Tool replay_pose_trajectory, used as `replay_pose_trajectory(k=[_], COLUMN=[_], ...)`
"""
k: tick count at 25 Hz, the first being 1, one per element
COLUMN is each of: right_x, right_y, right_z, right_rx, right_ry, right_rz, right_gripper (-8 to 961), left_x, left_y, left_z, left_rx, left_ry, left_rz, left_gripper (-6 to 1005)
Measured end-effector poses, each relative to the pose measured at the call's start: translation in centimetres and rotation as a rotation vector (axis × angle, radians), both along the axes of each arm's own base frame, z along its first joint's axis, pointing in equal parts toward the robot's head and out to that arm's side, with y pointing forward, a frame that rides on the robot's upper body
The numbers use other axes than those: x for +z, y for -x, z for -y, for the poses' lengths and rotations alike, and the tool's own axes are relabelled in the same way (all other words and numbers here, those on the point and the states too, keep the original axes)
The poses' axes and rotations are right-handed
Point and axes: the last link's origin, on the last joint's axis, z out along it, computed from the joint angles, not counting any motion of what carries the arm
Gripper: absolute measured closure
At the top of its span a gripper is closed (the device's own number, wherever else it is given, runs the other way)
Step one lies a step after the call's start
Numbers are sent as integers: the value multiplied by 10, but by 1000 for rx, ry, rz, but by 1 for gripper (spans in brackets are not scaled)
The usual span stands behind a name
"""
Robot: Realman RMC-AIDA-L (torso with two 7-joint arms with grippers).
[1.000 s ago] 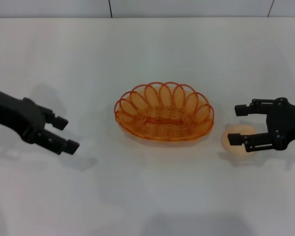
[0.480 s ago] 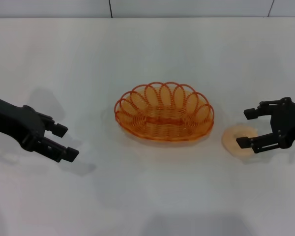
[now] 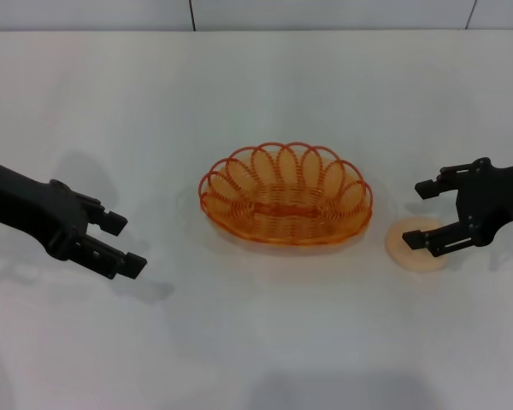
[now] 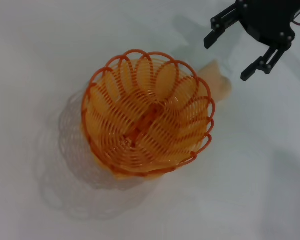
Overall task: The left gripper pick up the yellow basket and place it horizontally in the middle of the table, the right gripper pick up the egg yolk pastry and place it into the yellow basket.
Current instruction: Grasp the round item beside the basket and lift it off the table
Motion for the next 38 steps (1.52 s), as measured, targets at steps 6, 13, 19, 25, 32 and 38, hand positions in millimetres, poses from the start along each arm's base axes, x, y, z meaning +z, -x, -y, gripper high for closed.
replay_pose_trajectory(k=[6, 13, 19, 25, 32, 38], right_x=[-3, -10, -17, -18, -19, -18], right_y=[-2, -9, -7, -6, -6, -6], right_z=[1, 1, 0, 0, -2, -3], right_rx=[-9, -26, -12, -6, -8, -17], right_ry=[4, 8, 19, 19, 8, -2], right_rz=[3, 18, 44, 49, 50, 49], right_gripper=[236, 273, 285, 337, 435, 646], left_x=[-3, -5, -5, -6, -6, -7], left_y=[3, 5, 5, 5, 5, 5], left_z=[4, 6, 6, 6, 5, 4], left_rx=[12, 19, 21, 19, 16, 15], left_ry=[6, 5, 2, 0, -9, -14], left_rz=[5, 12, 20, 22, 21, 20], left_gripper=[113, 113, 113, 113, 113, 113])
